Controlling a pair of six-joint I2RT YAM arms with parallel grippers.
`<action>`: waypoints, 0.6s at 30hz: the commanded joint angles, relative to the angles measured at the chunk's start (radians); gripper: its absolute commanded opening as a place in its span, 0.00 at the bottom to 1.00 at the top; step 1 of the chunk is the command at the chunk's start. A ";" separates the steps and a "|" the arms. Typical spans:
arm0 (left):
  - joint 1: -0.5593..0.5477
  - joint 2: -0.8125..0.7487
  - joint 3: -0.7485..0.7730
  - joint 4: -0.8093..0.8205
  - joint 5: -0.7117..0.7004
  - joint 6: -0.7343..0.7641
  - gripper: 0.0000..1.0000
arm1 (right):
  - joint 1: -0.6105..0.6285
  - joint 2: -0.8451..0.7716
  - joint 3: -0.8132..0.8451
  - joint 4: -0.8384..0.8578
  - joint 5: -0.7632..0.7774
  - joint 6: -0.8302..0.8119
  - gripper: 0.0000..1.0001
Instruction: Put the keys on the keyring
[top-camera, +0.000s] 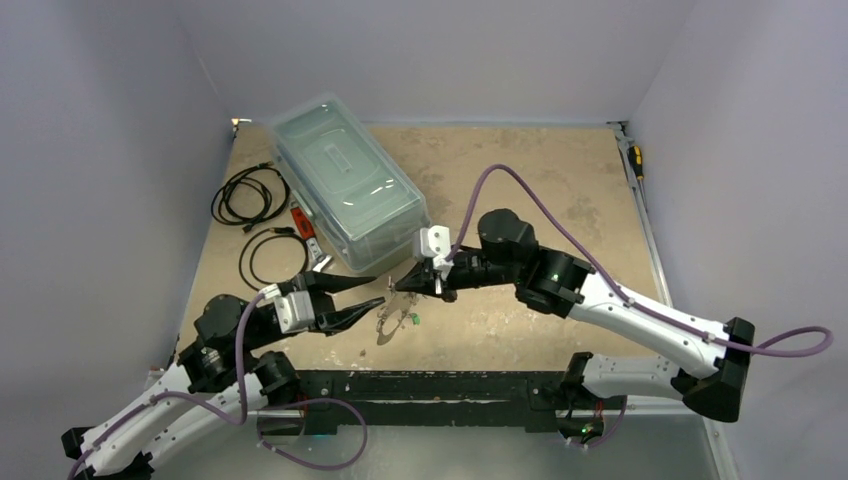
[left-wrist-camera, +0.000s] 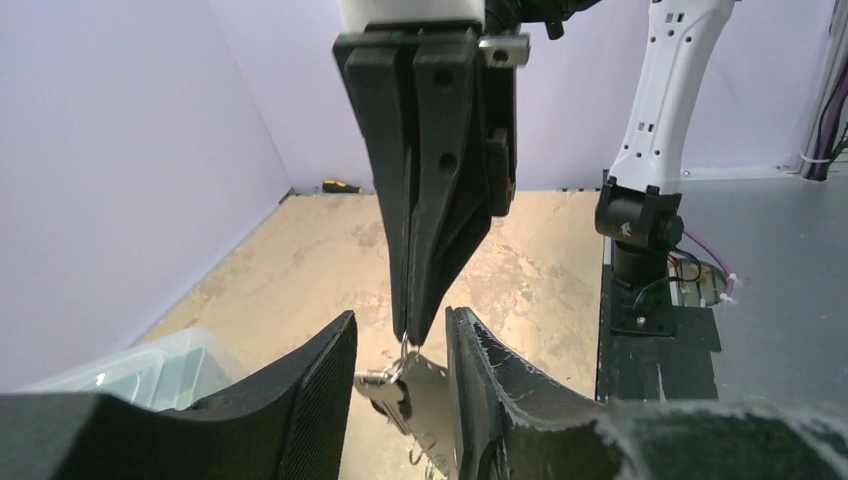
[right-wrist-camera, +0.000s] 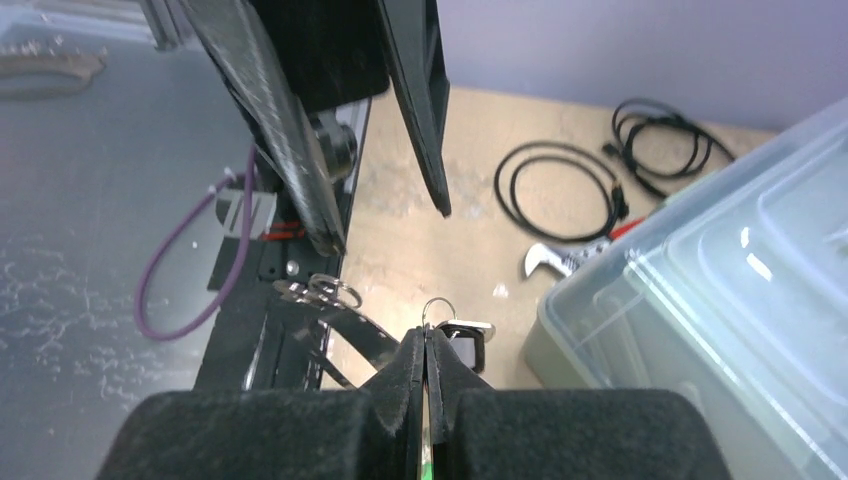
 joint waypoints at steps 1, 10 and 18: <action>-0.002 -0.017 0.005 0.058 -0.002 0.010 0.36 | 0.003 -0.055 -0.005 0.161 -0.060 0.034 0.00; -0.002 -0.026 -0.026 0.103 0.103 0.034 0.27 | 0.003 -0.074 -0.025 0.211 -0.125 0.067 0.00; -0.002 -0.031 -0.041 0.121 0.135 0.042 0.25 | 0.003 -0.095 -0.018 0.181 -0.220 0.065 0.00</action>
